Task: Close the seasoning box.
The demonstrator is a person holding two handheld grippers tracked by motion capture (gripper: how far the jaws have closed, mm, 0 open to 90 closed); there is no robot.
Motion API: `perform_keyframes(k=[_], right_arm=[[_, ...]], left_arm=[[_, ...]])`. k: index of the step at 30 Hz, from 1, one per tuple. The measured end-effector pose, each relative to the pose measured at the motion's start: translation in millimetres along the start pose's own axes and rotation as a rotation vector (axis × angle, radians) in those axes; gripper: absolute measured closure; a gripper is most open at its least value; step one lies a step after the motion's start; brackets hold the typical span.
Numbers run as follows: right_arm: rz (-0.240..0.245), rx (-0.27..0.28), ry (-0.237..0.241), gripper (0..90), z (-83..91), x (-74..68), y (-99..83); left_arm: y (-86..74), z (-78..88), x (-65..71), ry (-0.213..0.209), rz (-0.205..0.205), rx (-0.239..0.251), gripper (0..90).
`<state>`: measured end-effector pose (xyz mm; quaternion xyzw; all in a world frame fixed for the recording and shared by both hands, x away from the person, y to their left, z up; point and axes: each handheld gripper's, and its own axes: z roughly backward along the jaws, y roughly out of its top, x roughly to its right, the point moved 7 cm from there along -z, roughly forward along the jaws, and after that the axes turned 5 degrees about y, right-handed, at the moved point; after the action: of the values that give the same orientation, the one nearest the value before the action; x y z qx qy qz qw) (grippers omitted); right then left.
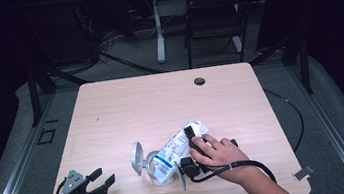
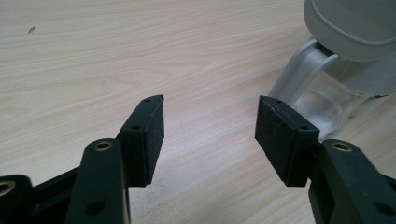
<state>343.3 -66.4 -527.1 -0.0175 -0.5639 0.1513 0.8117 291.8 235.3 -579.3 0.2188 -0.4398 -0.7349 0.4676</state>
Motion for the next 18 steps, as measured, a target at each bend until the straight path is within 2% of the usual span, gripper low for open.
perform_keyframes(k=[18], right_arm=[[0.002,0.002,-0.004,48.8,-1.0,-0.6,0.3]], left_arm=[[-0.5,0.9,-1.1,0.002,0.002,0.0,42.8]])
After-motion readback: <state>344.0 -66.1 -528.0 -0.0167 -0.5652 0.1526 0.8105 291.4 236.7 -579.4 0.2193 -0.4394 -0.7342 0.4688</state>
